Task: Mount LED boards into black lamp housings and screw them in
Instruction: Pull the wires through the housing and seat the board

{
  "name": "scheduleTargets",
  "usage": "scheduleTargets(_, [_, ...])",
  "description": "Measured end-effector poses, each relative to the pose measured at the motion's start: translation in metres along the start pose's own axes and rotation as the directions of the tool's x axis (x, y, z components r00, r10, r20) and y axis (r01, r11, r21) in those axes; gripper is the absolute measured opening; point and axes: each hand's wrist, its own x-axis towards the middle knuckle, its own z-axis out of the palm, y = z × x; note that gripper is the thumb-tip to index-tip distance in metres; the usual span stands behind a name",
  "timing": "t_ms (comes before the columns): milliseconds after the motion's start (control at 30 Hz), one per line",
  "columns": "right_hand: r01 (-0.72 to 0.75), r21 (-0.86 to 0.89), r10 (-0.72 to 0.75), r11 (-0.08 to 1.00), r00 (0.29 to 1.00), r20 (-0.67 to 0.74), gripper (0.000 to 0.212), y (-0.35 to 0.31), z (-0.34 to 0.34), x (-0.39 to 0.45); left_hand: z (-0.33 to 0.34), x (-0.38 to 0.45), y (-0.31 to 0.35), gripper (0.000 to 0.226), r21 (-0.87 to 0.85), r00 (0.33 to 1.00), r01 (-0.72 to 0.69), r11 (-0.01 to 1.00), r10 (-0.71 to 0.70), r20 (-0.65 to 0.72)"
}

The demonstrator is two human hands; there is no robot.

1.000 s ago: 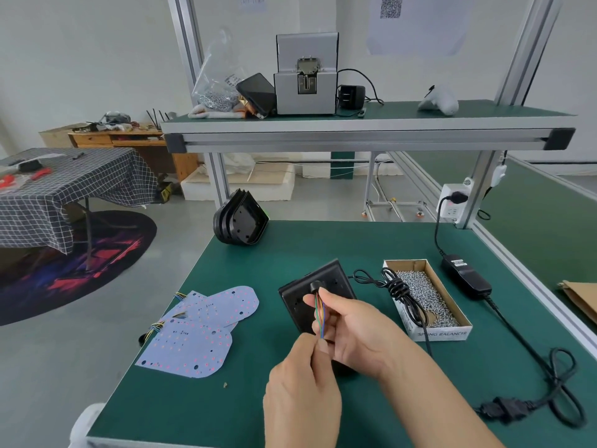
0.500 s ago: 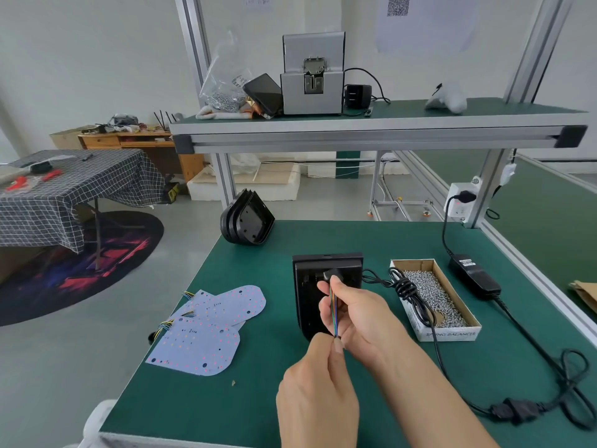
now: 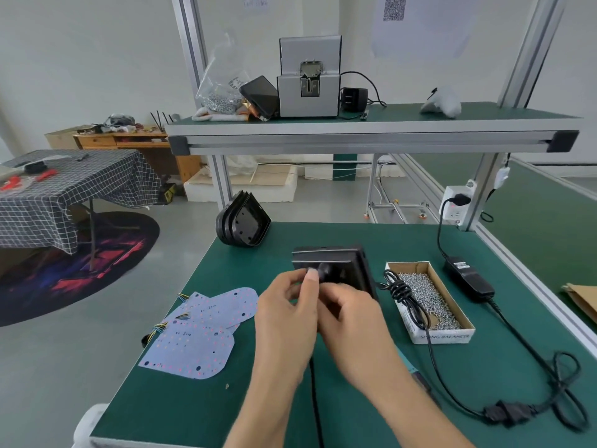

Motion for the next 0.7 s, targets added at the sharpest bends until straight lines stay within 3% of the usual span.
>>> scheduleTargets(167, [0.105,-0.232,-0.071,0.967,0.986,0.147,0.024,-0.008,-0.007,-0.011,0.001,-0.005,-0.007,0.016,0.014,0.999,-0.039,0.999,0.039,0.000])
scheduleTargets(233, [0.105,-0.288,-0.056,0.952,0.983,0.174,0.027,-0.010,-0.009,-0.013,0.001,-0.006,-0.010,0.012,0.000,1.000,0.001,1.000,-0.001,0.004])
scheduleTargets(367, [0.129,-0.421,-0.034,0.898,0.974,0.224,0.029,-0.012,-0.011,-0.016,0.002,-0.006,-0.011,0.016,-0.206,0.983,0.176,0.963,-0.159,0.097])
scheduleTargets(433, [0.165,-0.453,-0.058,0.876,0.969,0.241,0.028,-0.011,-0.011,-0.020,0.001,-0.006,-0.012,0.011,-0.257,0.979,0.201,0.945,-0.182,0.095])
scheduleTargets(500, [0.243,-0.367,-0.160,0.898,0.957,0.241,0.016,-0.010,-0.014,-0.023,0.000,-0.005,-0.015,0.009,-0.263,0.982,0.188,0.946,-0.174,0.075])
scheduleTargets(567, [0.313,-0.213,-0.286,0.926,0.947,0.147,0.014,-0.009,-0.023,-0.029,-0.003,-0.004,-0.017,0.012,-0.259,0.988,0.152,0.954,-0.138,0.071])
scheduleTargets(633, [0.352,-0.090,-0.361,0.932,0.925,-0.121,0.011,-0.005,-0.038,-0.031,-0.008,-0.004,-0.017,0.012,-0.245,0.994,0.094,0.965,-0.078,0.074])
scheduleTargets(667, [0.357,-0.055,-0.360,0.933,0.908,-0.216,0.008,0.001,-0.046,-0.029,-0.010,-0.004,-0.016,0.012,-0.233,0.996,0.062,0.971,-0.046,0.074])
scheduleTargets(700, [0.323,-0.014,-0.317,0.946,0.917,-0.244,0.020,0.006,-0.052,-0.025,-0.011,-0.005,-0.014,0.012,-0.221,0.997,0.033,0.975,-0.015,0.080])
